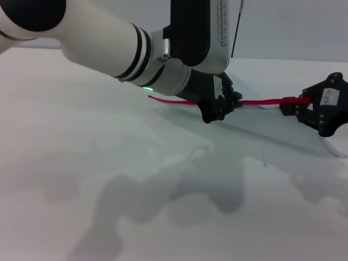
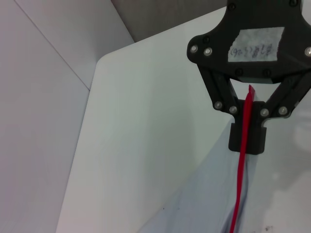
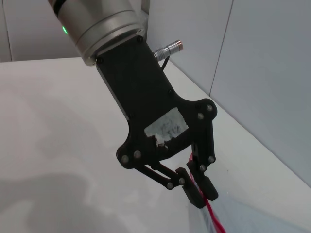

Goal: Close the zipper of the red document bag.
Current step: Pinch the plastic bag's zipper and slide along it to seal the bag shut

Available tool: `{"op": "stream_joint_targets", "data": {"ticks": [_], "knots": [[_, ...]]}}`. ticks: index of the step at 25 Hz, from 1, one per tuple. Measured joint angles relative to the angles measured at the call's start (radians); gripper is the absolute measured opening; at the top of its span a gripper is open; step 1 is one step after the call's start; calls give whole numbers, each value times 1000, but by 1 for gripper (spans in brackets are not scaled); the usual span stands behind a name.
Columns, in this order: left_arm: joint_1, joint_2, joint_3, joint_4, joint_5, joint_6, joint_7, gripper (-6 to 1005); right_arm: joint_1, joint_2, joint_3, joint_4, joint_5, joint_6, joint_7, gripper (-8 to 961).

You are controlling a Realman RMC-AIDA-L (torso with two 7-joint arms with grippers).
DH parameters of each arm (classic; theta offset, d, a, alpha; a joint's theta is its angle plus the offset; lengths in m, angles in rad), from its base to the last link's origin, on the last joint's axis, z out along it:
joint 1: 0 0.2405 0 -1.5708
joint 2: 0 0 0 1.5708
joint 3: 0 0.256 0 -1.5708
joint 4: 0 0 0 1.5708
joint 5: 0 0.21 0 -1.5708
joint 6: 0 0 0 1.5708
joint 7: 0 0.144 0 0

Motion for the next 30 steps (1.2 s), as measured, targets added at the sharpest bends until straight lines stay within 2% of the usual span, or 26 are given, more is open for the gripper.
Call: {"op": "stream_joint_targets", "data": {"ticks": [11, 18, 22, 30], "knots": [[4, 1, -6, 0, 7, 0, -2, 67, 0, 1, 38, -3, 0, -1, 0, 37], [29, 6, -10, 0, 11, 0, -3, 65, -4, 1, 76, -3, -2, 0, -4, 37], [63, 10, -26, 0, 15, 0, -4, 60, -5, 0, 109, 2, -3, 0, -11, 37], [149, 11, -120, 12, 38, -24, -6, 59, -7, 1, 167, 4, -38, 1, -12, 38]]}}
